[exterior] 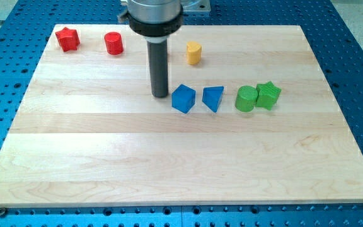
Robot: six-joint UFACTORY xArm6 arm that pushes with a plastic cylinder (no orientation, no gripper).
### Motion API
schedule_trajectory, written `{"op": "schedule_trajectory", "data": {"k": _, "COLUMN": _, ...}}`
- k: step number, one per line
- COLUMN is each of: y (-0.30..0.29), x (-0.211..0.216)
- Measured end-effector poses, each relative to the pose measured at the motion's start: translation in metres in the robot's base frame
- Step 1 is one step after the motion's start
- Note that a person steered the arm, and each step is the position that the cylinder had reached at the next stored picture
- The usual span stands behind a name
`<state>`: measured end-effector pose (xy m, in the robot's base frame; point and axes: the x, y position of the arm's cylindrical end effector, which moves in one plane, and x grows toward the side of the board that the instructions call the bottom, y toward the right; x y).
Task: Move the blue cube to the left of the blue triangle
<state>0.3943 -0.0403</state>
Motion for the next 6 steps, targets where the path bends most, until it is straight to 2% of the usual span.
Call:
{"op": "schedule_trajectory", "data": {"k": 1, "y": 0.056, "x": -0.019}}
{"op": "schedule_trajectory", "data": {"k": 6, "y": 0.135, "x": -0.017}}
